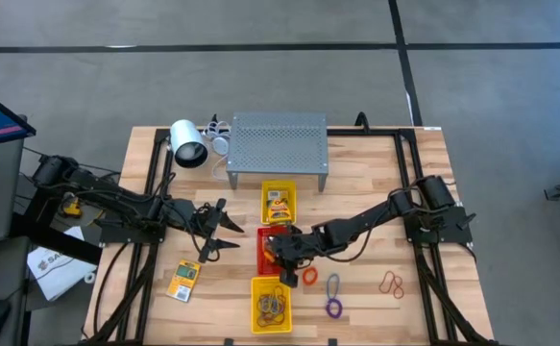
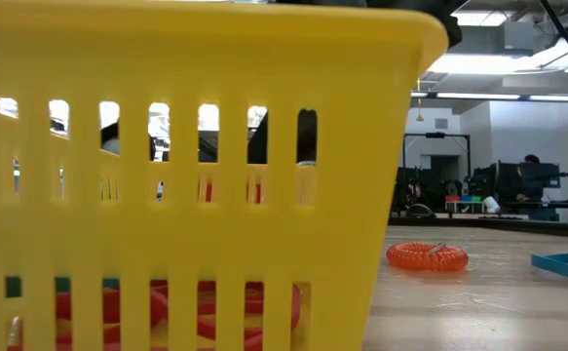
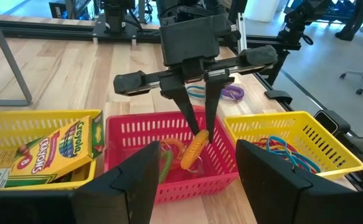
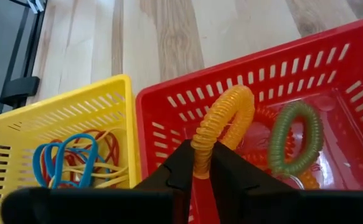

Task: Pick & Place Office Desk Supplies
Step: Put the yellow spring rubber band into the red bin, then put the red rubber band into the bottom yellow bin

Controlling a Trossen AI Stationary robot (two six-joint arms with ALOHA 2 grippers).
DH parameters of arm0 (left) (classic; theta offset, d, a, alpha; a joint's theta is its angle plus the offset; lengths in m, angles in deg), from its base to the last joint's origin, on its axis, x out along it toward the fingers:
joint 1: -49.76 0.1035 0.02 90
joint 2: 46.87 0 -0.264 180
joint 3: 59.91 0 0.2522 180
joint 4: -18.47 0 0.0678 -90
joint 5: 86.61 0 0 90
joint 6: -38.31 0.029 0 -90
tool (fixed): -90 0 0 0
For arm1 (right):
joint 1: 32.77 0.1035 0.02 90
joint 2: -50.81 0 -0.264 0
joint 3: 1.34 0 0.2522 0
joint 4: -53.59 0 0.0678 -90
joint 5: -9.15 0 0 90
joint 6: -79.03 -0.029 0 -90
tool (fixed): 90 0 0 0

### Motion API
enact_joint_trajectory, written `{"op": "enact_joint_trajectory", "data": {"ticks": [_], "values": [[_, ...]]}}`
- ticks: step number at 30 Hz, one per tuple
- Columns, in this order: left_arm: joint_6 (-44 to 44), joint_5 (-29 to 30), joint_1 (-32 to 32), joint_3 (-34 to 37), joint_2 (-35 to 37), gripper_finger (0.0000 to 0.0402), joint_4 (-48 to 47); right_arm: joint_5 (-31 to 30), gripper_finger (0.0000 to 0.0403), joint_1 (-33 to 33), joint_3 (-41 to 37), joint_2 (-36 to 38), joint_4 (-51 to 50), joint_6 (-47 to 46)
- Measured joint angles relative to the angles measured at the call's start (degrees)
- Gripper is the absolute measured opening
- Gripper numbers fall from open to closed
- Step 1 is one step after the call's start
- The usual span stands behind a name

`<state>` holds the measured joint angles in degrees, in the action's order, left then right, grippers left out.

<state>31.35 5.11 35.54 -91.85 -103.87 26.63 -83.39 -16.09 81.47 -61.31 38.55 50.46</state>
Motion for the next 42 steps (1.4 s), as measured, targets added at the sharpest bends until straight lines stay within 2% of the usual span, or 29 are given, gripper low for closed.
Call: {"op": "enact_joint_trajectory", "data": {"ticks": [5, 27, 30, 35, 42], "values": [[0.00, 0.01, -0.01, 0.00, 0.00, 0.0205, 0.00, 0.00, 0.0055, -0.04, 0.00, 0.00, 0.00, 0.01], [0.00, 0.19, -0.01, 0.00, 0.00, 0.0205, -0.02, 1.28, 0.0063, -1.30, -0.02, 0.00, 0.39, 3.66], [0.00, 0.19, -0.01, 0.00, 0.00, 0.0205, -0.02, 2.36, 0.0080, -1.50, -0.01, 0.00, 0.41, 3.70], [0.02, 0.16, -0.01, 0.00, 0.00, 0.0205, -0.03, 4.24, 0.0129, -2.07, 1.39, 0.52, -1.09, 4.71], [0.02, 0.14, -0.01, 0.00, 0.00, 0.0205, -0.05, 4.20, 0.0191, -2.61, 6.18, 0.52, -9.11, 8.47]]}}
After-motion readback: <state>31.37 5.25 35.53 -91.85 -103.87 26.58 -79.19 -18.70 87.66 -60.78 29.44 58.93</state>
